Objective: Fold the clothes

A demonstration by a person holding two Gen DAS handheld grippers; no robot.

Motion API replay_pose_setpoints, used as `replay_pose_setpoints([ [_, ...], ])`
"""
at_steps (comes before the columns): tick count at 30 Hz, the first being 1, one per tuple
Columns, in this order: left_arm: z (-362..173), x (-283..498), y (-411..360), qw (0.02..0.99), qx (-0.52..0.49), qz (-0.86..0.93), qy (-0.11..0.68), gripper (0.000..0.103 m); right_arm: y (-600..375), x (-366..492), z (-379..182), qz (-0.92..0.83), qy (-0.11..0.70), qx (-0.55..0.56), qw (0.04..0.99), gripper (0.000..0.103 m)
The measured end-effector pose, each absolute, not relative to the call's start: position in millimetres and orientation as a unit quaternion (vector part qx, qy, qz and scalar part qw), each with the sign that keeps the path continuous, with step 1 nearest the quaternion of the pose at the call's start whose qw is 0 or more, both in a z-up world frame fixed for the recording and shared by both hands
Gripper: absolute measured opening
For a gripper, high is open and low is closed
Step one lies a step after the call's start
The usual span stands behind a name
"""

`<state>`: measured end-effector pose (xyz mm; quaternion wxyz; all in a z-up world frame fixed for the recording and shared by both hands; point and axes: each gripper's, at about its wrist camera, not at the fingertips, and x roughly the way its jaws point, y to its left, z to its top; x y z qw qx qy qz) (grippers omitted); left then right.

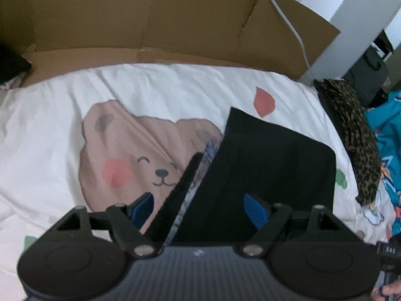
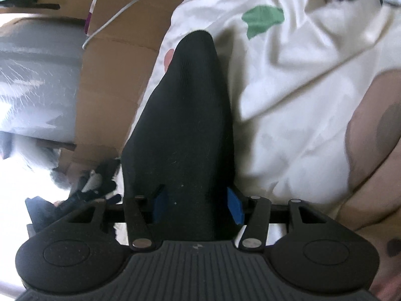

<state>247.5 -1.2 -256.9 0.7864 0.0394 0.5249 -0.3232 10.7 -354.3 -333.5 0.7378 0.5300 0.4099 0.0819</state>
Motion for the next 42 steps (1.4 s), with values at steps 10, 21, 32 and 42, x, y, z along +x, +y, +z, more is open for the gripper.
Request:
replay_pose_setpoints([
  [10, -283, 244, 11, 0.765, 0.065, -0.366, 0.525, 0.081, -366, 16, -334, 0.061, 0.423, 0.525, 0.736, 0.040],
  [21, -300, 248, 29, 0.762, 0.030, -0.374, 0.528, 0.057, -358, 34, -342, 0.066, 0.441, 0.495, 0.746, 0.012],
  [32, -301, 255, 33, 0.757, -0.006, -0.372, 0.537, 0.059, -360, 28, -353, 0.072, 0.432, 0.528, 0.727, 0.034],
  [42, -308, 257, 38, 0.742, -0.049, -0.371, 0.556, 0.035, -353, 31, -343, 0.097, 0.432, 0.515, 0.734, 0.006],
])
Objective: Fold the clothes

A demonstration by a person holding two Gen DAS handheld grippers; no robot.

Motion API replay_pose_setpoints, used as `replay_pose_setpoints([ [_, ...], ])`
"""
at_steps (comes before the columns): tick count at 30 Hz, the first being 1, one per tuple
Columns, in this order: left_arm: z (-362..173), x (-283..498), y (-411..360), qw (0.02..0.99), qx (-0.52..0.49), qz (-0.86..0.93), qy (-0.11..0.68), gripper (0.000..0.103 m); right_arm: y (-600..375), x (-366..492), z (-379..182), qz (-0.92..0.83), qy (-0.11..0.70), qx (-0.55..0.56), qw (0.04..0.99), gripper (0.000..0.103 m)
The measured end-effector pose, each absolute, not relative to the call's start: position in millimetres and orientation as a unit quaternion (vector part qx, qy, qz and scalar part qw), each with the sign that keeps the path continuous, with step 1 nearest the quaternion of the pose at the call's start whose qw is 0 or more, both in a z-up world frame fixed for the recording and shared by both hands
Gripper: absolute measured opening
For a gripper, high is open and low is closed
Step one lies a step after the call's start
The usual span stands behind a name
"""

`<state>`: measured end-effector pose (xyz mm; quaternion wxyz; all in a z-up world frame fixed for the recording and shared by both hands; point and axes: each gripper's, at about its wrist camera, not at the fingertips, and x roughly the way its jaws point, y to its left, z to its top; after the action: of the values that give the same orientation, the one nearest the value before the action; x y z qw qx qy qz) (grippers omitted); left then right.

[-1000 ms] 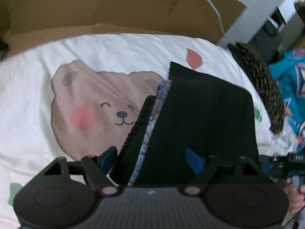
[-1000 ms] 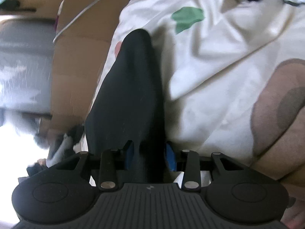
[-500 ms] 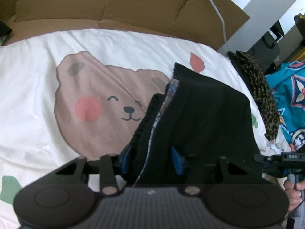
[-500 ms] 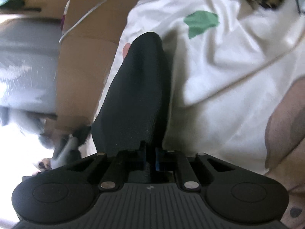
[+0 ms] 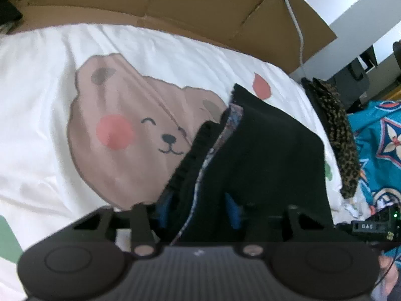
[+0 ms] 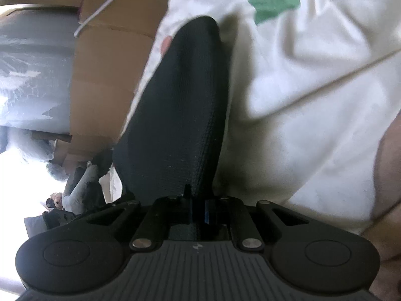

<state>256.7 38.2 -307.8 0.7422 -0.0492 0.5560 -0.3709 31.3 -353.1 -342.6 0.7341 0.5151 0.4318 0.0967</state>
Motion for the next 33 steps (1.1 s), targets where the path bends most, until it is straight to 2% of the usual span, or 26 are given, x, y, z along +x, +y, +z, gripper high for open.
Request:
replay_pose_setpoints([
  [1, -308, 256, 38, 0.738, -0.055, -0.373, 0.560, 0.026, -353, 29, -339, 0.098, 0.428, 0.513, 0.738, 0.006],
  [2, -308, 255, 37, 0.734, -0.058, -0.375, 0.563, 0.022, -354, 27, -335, 0.099, 0.425, 0.511, 0.741, 0.006],
  [11, -308, 239, 33, 0.714, -0.068, -0.385, 0.581, 0.019, -370, 17, -317, 0.085, 0.421, 0.513, 0.743, 0.005],
  [25, -302, 199, 32, 0.675, -0.102, -0.391, 0.617, 0.016, -395, 2, -293, 0.073, 0.458, 0.481, 0.744, 0.005],
  [31, -299, 191, 38, 0.669, -0.105, -0.385, 0.628, 0.016, -401, -4, -301, 0.057, 0.475, 0.491, 0.729, 0.006],
  [33, -297, 192, 40, 0.675, -0.097, -0.380, 0.625, 0.016, -401, -4, -304, 0.056, 0.474, 0.487, 0.731, 0.010],
])
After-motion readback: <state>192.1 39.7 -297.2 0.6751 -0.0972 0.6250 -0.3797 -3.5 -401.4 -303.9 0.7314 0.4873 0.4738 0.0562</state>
